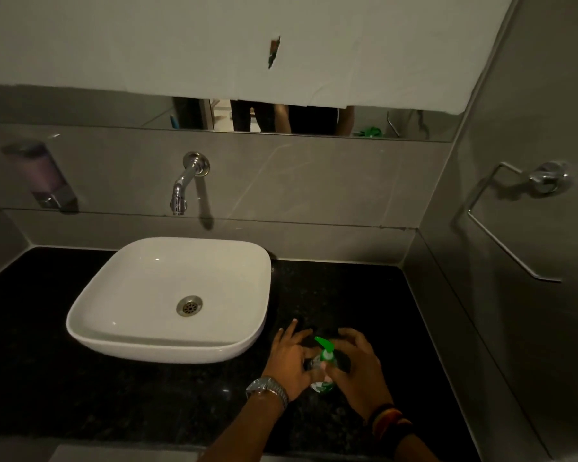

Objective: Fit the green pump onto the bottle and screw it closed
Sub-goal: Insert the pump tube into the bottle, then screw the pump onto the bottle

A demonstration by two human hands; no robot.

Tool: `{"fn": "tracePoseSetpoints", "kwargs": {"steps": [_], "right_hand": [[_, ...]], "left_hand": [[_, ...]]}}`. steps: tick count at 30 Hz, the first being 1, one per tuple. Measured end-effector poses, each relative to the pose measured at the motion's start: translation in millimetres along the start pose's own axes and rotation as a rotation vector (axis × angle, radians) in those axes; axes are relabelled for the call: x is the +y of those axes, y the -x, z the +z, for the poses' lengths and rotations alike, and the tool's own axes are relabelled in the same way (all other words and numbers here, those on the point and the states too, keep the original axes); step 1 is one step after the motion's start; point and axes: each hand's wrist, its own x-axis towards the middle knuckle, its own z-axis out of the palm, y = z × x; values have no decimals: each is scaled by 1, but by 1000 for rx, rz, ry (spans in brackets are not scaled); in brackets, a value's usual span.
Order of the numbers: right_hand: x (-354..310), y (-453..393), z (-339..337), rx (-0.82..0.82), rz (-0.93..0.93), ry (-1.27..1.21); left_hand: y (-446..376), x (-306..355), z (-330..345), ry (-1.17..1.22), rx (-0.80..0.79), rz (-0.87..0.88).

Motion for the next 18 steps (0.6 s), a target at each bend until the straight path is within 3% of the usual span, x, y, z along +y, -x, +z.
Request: {"fn": "tracePoseSetpoints", "kwargs": {"steps": [5, 9, 14, 18], "right_hand": [[-8, -2, -1, 90, 56, 90], [-2, -1, 3, 17, 0, 63], [-5, -3, 4, 111, 42, 143], [2, -2, 4, -2, 38, -107]], "left_hand": [[1, 1, 0, 5, 2, -2], [1, 0, 0, -1, -7, 2], [3, 2, -1, 29, 10, -9], [2, 3, -2, -20, 20, 2]]}}
